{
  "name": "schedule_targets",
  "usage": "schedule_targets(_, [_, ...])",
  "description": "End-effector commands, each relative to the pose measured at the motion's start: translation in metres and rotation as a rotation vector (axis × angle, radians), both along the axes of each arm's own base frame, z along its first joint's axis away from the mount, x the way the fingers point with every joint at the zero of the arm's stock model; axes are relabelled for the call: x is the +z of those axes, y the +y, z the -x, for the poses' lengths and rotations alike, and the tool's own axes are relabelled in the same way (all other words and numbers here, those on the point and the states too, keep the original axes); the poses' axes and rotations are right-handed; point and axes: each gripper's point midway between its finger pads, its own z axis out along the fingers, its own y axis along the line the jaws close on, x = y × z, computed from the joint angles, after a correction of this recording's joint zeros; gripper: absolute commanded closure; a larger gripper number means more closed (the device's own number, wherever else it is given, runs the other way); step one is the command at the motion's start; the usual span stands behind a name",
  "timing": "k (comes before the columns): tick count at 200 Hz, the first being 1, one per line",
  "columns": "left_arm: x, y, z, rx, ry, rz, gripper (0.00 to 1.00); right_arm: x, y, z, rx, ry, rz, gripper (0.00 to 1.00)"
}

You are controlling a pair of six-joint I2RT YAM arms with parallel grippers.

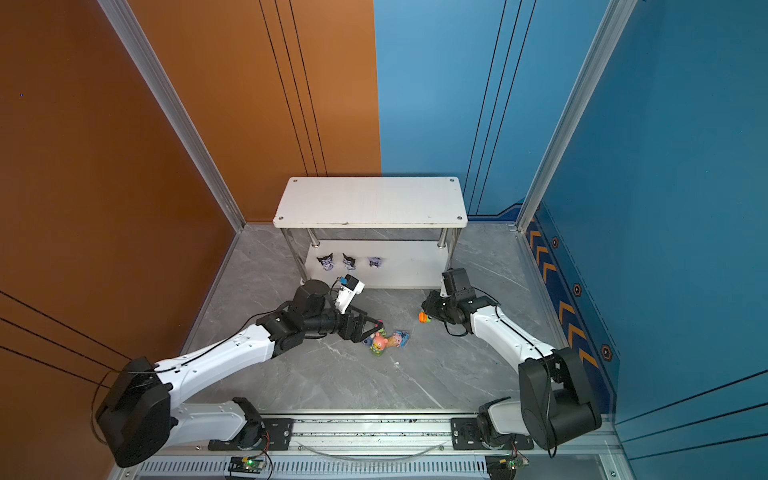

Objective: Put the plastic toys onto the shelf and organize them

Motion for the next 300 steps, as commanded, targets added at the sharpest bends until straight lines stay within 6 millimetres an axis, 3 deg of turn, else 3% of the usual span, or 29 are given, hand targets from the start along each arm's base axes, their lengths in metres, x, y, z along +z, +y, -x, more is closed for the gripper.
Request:
schedule_targets(1, [0.009,-0.013,-0.001,0.011,-0.023,0.065,0.11,0.028,0.02,-0.012,-0.031,-0.097,-0.171,0.77])
schedule_targets(55, [-0.012,-0.042,-0.014,0.03,-0.044,0.052,0.13,0.047,0.025,-0.006,-0.03,-0.153,-0.205,0.78])
schedule_targets(59, [-0.014,-0.045,-0.015,0.028,-0.043,0.051,0.17,0.048,0.025,-0.005,-0.028,-0.153,-0.207,0.78])
schedule_targets(92, [-0.03,-0.069,-0.022,0.009,-0.041,0.043,0.21,0.05,0.024,0.0,-0.028,-0.157,-0.217,0.77])
schedule_targets(123, [-0.016,-0.077,-0.026,0.016,-0.09,0.085,0.22,0.05,0.023,0.004,-0.025,-0.154,-0.219,0.77])
schedule_targets(156, [-0.009,-0.073,-0.033,0.051,-0.136,0.078,0.23,0.05,0.023,0.005,-0.024,-0.155,-0.222,0.78])
schedule_targets(203, [-0.021,-0.079,-0.043,0.083,-0.133,0.06,0.29,0.048,0.025,0.006,-0.025,-0.152,-0.233,0.77])
schedule_targets(300, [-0.015,-0.097,-0.053,0.106,-0.142,0.098,0.35,0.048,0.03,0.007,-0.012,-0.152,-0.237,0.78])
